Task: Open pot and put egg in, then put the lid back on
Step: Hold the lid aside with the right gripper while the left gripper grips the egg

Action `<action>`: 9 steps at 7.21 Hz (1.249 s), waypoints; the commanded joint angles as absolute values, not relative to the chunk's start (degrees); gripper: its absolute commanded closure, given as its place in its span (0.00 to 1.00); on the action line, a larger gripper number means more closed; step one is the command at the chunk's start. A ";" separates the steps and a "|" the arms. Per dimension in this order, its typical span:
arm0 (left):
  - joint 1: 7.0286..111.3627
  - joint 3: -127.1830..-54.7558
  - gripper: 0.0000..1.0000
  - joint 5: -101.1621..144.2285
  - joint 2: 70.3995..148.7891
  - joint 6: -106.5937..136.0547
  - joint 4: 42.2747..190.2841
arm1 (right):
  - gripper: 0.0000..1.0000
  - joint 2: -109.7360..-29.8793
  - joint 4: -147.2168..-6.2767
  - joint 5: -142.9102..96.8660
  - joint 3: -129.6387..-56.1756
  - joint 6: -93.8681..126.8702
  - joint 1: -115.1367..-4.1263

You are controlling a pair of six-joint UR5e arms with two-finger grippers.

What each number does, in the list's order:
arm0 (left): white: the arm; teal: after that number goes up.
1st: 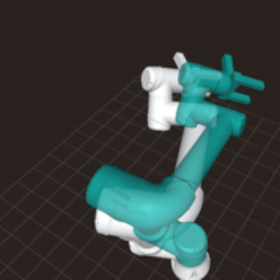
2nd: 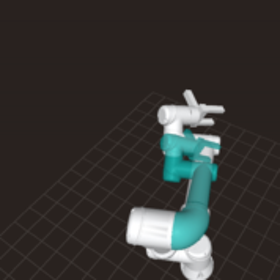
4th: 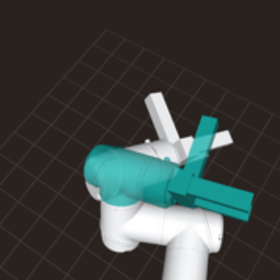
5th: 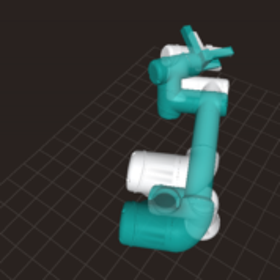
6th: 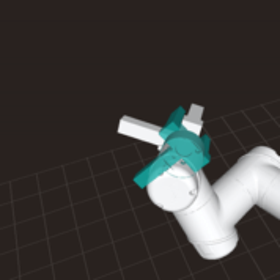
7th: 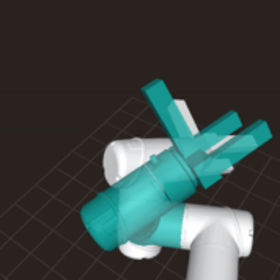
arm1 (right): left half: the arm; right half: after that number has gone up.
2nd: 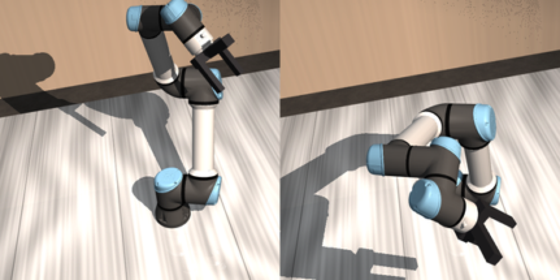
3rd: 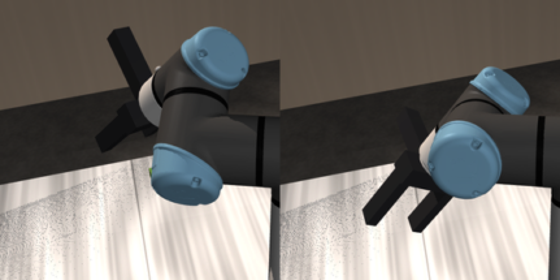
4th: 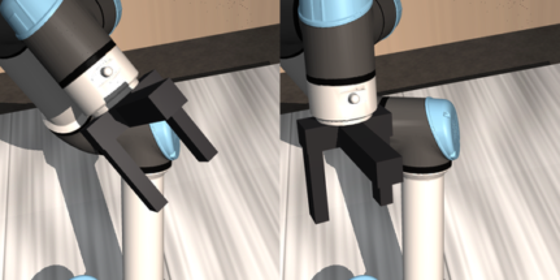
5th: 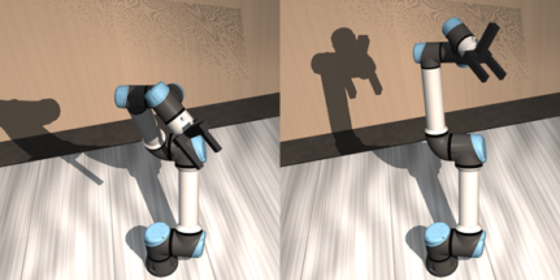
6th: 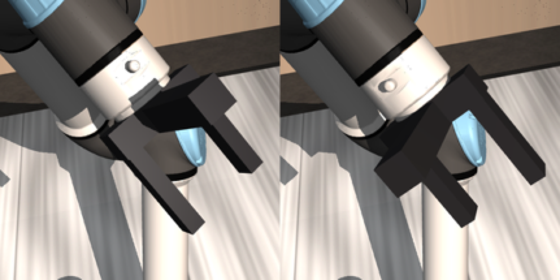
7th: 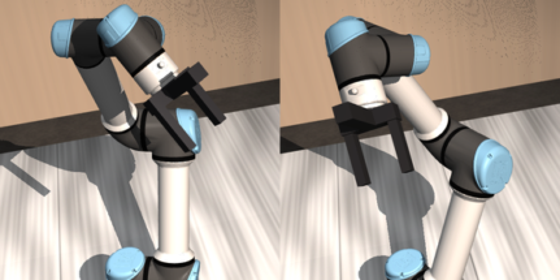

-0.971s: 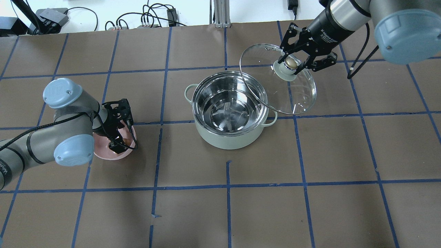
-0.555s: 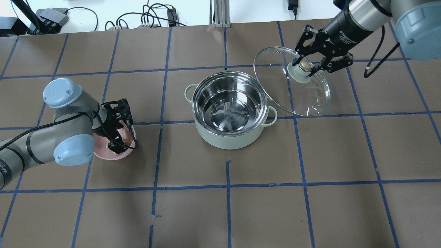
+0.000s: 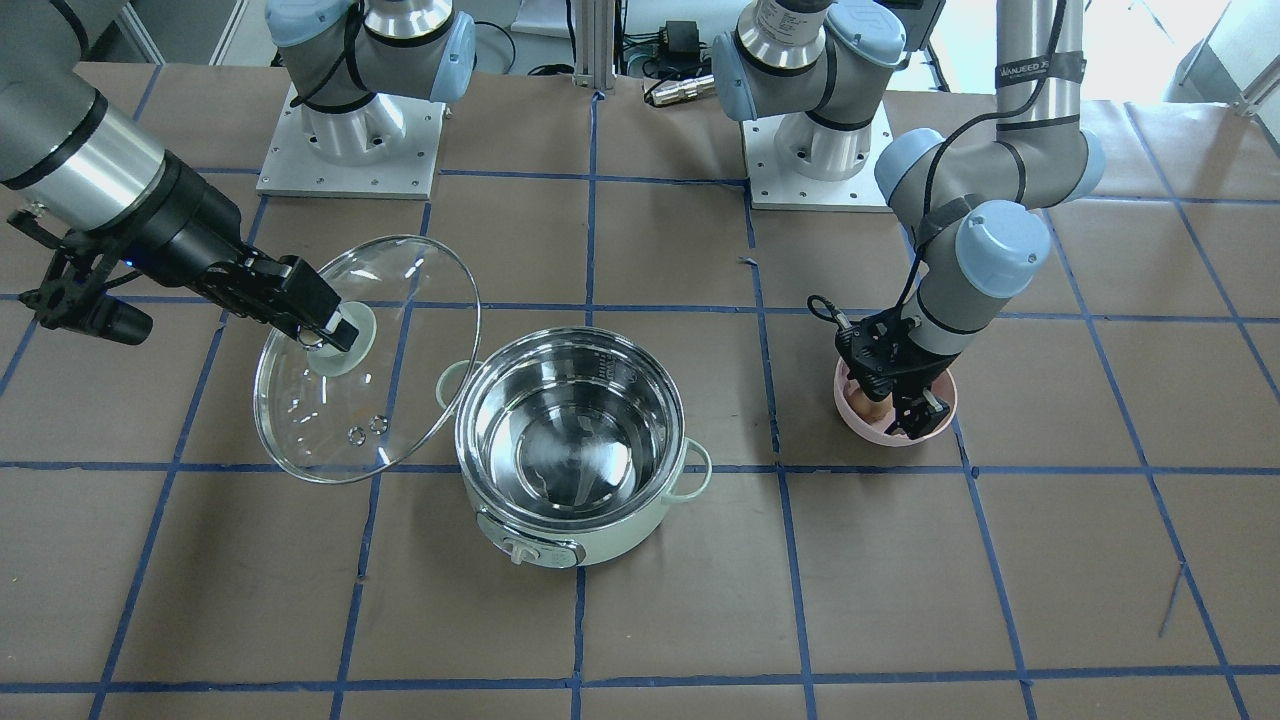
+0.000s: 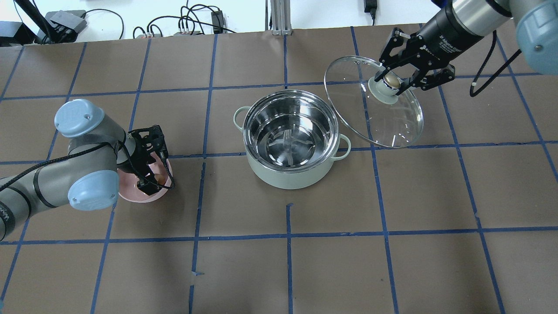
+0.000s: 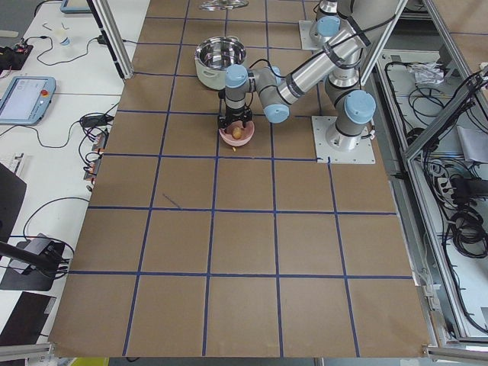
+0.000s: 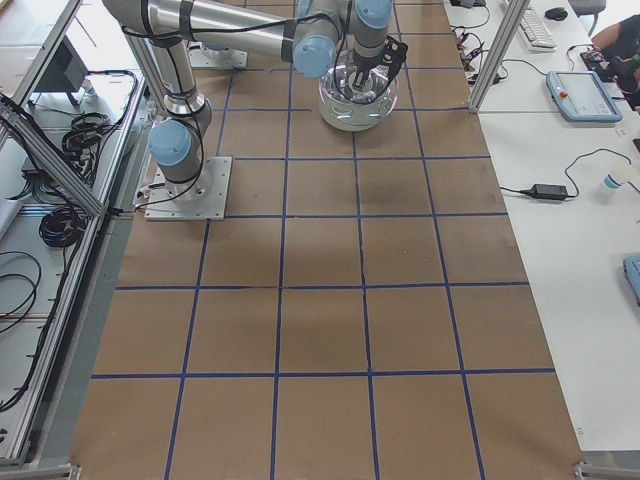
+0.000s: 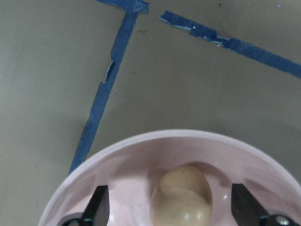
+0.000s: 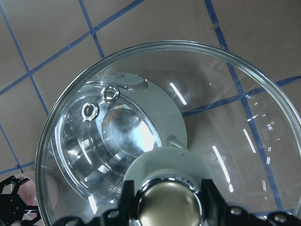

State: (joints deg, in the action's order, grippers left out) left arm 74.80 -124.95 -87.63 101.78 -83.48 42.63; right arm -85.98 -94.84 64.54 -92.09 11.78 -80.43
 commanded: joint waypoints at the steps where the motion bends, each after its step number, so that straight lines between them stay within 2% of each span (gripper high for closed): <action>1: 74.79 -125.24 0.10 -87.63 101.69 -82.97 42.71 | 0.49 -87.96 -93.52 65.04 -92.54 11.86 -80.86; 3: 74.71 -125.24 0.22 -87.63 101.69 -81.92 42.71 | 0.49 -88.76 -93.43 64.86 -92.37 11.69 -80.51; 7: 74.71 -125.33 0.26 -87.63 101.69 -80.42 42.71 | 0.49 -89.30 -92.46 64.95 -92.81 10.55 -80.95; 8: 74.71 -125.33 0.37 -87.63 101.69 -80.33 42.71 | 0.49 -89.30 -92.46 64.95 -92.81 10.55 -80.86; 9: 74.71 -125.33 0.44 -87.63 101.69 -80.33 42.71 | 0.49 -89.30 -92.46 64.95 -92.81 10.55 -80.95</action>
State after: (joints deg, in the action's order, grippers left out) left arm 74.71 -125.32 -87.64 101.69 -80.38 42.71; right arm -89.26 -92.48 64.95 -92.79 10.56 -80.88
